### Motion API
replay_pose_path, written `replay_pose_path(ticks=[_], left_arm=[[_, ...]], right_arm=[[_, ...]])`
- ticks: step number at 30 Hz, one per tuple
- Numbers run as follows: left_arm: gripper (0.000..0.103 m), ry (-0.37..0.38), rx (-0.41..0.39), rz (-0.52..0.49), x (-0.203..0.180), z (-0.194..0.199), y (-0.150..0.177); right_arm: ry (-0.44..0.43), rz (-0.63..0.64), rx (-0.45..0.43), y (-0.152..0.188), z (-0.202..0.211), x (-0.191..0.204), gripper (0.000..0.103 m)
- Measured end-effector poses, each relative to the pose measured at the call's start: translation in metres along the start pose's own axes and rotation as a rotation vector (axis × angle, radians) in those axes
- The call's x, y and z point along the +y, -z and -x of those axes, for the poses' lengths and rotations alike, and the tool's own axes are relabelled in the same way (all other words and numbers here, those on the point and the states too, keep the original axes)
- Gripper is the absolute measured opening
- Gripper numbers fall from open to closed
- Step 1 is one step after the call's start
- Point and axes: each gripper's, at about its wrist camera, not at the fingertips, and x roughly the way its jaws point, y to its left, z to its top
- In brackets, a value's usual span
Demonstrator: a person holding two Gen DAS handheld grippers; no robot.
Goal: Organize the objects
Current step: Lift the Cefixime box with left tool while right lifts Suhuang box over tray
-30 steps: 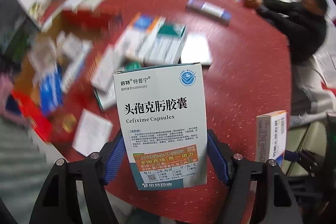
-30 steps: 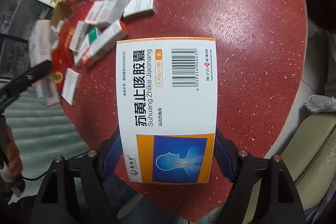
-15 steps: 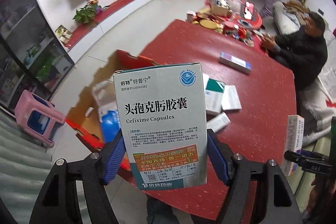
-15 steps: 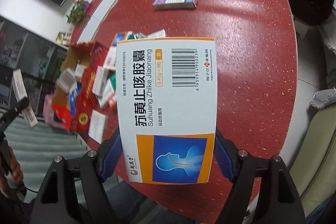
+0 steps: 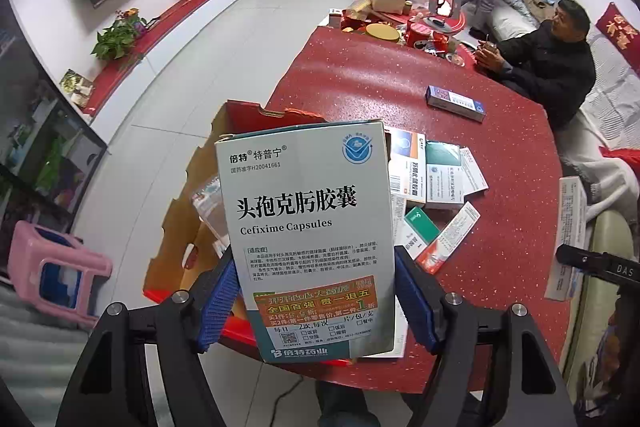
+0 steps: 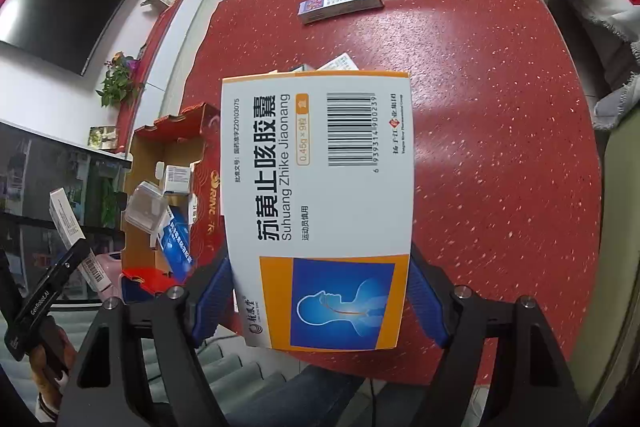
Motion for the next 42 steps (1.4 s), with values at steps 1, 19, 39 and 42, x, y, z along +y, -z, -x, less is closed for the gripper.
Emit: replay_pose_path(ticks=[1,19,39,42], left_arm=[[0.077,0.007,-0.001,-0.005,0.006,-0.001,0.000],[0.077,-0.035,-0.064,0.127,0.032,0.011,-0.002],[0.077,-0.051,-0.042,0.155,0.026,0.012,0.009],[0.077,-0.065,-0.044,0.158,0.030,0.014,0.011]], right_arm=[[0.007,0.005,-0.004,0.002,0.001,0.006,0.078],[0.001,0.171,-0.066,-0.039,0.024,0.044,0.078],[-0.005,0.146,-0.018,-0.026,0.017,0.028,0.078],[-0.008,0.163,-0.013,-0.025,0.016,0.034,0.078]])
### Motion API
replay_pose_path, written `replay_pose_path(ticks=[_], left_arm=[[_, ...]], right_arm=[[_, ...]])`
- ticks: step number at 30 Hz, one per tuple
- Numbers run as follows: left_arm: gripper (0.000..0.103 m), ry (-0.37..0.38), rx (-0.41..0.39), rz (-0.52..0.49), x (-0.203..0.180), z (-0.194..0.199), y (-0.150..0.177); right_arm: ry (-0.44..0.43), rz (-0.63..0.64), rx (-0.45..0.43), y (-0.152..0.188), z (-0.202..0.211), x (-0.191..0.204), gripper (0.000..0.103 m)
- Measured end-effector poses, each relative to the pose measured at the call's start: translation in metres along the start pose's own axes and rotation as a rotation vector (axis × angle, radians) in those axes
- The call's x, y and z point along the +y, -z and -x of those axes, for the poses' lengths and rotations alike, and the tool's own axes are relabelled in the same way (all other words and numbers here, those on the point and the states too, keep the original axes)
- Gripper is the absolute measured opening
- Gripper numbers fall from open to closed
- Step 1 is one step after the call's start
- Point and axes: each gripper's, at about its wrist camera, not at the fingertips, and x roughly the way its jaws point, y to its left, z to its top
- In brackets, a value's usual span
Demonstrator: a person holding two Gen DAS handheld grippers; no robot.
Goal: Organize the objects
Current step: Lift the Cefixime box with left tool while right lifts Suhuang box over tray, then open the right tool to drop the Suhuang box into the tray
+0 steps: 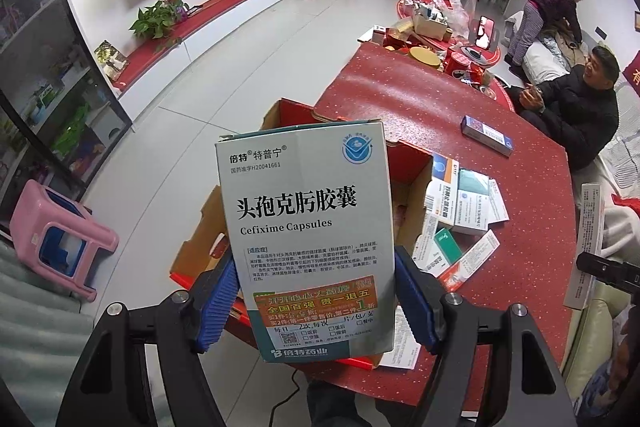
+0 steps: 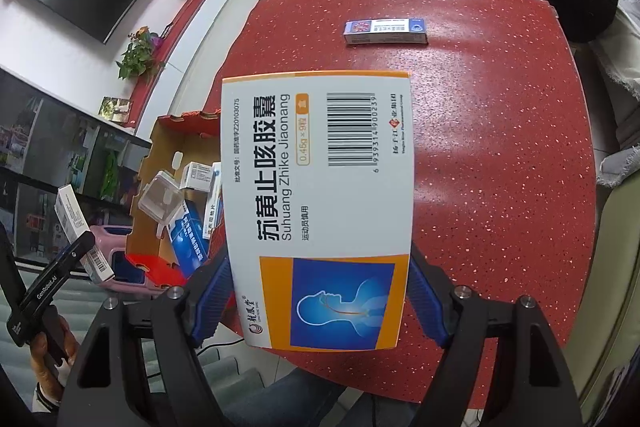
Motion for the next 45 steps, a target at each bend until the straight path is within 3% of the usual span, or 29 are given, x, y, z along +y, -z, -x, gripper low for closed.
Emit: replay_pose_path(ticks=[8,28,45], left_arm=[[0.077,-0.037,-0.020,-0.001,0.007,0.005,0.001],[0.077,-0.069,0.038,0.019,0.016,-0.011,0.007],[0.077,-0.091,0.095,0.028,0.026,-0.029,0.005]], right_arm=[[-0.008,0.096,0.003,0.000,-0.001,0.029,0.078],[-0.070,0.299,0.087,-0.007,-0.029,0.098,0.078],[-0.104,0.358,0.147,-0.019,-0.053,0.132,0.078]])
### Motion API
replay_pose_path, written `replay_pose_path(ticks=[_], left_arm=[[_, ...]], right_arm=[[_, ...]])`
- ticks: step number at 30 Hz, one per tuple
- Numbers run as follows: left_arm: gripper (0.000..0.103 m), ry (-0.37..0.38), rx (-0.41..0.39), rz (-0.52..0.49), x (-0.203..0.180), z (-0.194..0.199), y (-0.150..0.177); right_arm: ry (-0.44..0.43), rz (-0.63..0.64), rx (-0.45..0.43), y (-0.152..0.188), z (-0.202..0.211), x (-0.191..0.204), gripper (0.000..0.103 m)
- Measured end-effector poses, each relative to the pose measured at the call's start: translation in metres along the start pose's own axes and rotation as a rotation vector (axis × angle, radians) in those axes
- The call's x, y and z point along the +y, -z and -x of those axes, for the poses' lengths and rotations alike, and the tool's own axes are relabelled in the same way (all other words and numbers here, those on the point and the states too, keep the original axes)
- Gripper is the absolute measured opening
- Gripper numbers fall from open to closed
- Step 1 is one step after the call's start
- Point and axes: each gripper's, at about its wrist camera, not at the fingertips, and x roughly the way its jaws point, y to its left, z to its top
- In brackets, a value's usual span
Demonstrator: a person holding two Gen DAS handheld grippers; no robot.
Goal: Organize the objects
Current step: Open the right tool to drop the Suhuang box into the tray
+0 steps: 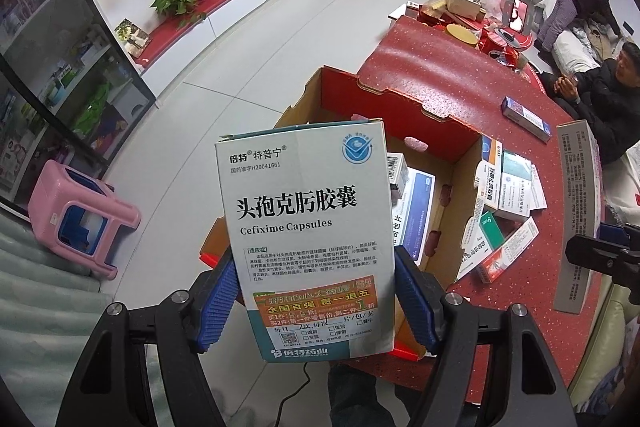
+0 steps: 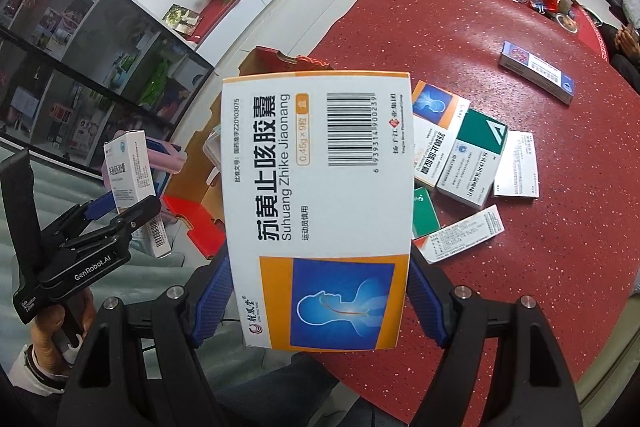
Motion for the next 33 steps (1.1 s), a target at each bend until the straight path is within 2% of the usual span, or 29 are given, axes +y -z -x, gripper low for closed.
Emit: replay_pose_path(ticks=[11,17,20,21,22,23,26,29,31,33], left_arm=[[0.077,0.011,0.030,0.000,0.001,-0.013,-0.004],[0.077,0.025,0.057,-0.034,-0.006,-0.039,-0.013],[0.078,0.097,0.065,-0.012,-0.006,-0.053,-0.018],[0.084,0.115,0.095,-0.007,-0.007,-0.061,-0.019],[0.097,0.126,0.130,-0.005,-0.008,-0.072,-0.019],[0.102,0.135,0.132,-0.001,-0.007,-0.076,-0.018],[0.103,0.176,0.112,0.005,-0.010,-0.076,-0.014],[0.103,0.216,0.094,0.002,-0.013,-0.071,-0.010],[0.103,0.229,0.099,-0.016,-0.019,-0.068,-0.008],[0.103,0.247,0.102,-0.027,-0.026,-0.064,-0.008]], right_arm=[[-0.026,0.016,0.043,-0.017,-0.021,0.009,0.078],[-0.051,0.052,0.086,-0.050,-0.055,0.027,0.078],[-0.046,0.073,0.166,-0.066,-0.086,0.031,0.078],[-0.022,0.075,0.187,-0.068,-0.093,0.028,0.078],[0.008,0.074,0.194,-0.070,-0.096,0.024,0.078],[0.016,0.066,0.184,-0.069,-0.094,0.019,0.078],[0.022,0.019,0.139,-0.064,-0.072,-0.009,0.081],[0.128,-0.028,0.120,-0.055,-0.053,-0.053,0.082],[0.194,-0.110,0.115,-0.046,-0.040,-0.097,0.082],[0.221,-0.184,0.099,-0.042,-0.030,-0.131,0.082]])
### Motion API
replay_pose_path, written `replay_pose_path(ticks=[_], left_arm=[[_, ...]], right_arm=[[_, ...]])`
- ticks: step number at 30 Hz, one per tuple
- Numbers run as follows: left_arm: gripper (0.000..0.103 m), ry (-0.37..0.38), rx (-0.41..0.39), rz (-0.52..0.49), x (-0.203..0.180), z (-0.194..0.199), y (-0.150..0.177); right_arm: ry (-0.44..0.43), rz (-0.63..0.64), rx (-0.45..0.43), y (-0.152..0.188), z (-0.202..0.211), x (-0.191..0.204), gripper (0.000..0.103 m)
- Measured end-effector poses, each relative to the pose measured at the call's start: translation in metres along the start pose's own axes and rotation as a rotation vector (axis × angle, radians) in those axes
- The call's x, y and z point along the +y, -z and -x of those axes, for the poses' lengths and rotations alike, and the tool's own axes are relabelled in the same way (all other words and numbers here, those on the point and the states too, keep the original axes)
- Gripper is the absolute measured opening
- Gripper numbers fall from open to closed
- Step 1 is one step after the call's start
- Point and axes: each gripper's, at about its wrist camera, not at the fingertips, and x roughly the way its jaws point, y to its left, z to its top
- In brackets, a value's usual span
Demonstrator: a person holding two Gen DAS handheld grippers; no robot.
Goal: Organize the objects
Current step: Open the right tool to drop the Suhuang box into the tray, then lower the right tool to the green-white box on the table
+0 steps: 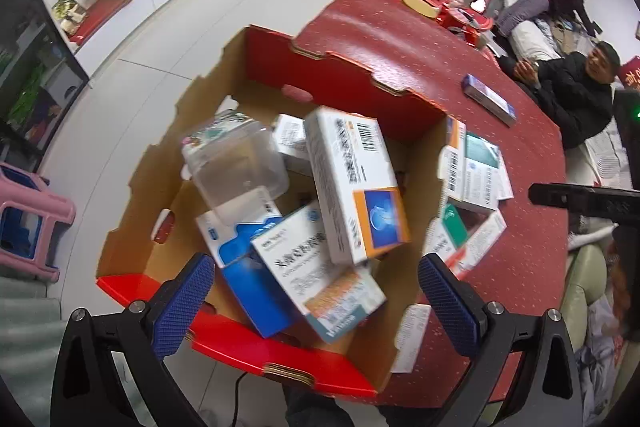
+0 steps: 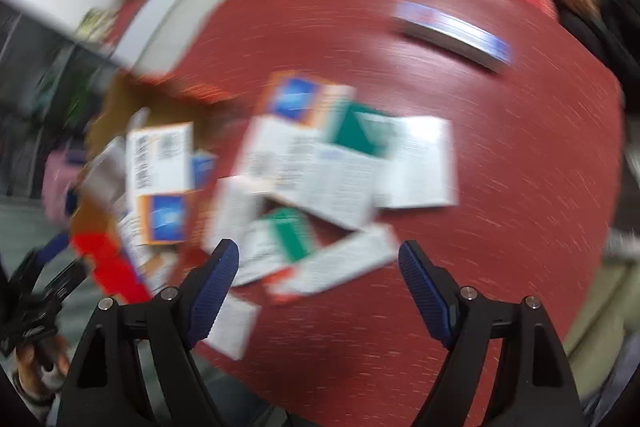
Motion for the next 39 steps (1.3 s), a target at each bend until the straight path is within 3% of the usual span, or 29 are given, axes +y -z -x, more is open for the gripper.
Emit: replay_pose_path(ticks=[3,9,12,17,20,23,28,33,36,39], left_arm=[[0.103,-0.001,0.013,-0.012,-0.015,-0.001,-0.002],[0.103,-0.024,0.073,0.033,-0.052,-0.013,0.005],[0.103,-0.030,0.098,0.089,-0.063,-0.011,0.013],[0.103,-0.088,0.133,0.100,-0.069,0.004,0.029],[0.103,-0.142,0.133,0.102,-0.066,0.016,0.037],[0.103,-0.176,0.138,0.115,-0.059,0.023,0.040],[0.103,-0.183,0.162,0.117,-0.052,0.019,0.039],[0.103,-0.141,0.170,0.083,-0.063,0.004,0.030],[0.103,-0.111,0.177,0.053,-0.076,-0.005,0.026],[0.103,-0.080,0.180,0.046,-0.088,-0.009,0.025]], right_arm=[[-0.027,-0.131,0.033,-0.002,-0.018,-0.055,0.082],[-0.073,-0.214,0.044,-0.025,-0.046,-0.066,0.082],[-0.046,-0.217,0.019,-0.051,-0.066,-0.051,0.082],[0.027,-0.152,-0.133,-0.102,-0.079,-0.014,0.082],[0.019,-0.120,-0.130,-0.133,-0.099,0.005,0.082],[0.073,-0.019,-0.098,-0.147,-0.123,0.030,0.082],[0.193,0.154,-0.081,-0.138,-0.132,0.050,0.084],[0.262,0.304,-0.049,-0.103,-0.119,0.034,0.085],[0.223,0.255,0.006,-0.085,-0.111,0.011,0.085],[0.073,0.031,-0.020,-0.093,-0.097,-0.014,0.086]])
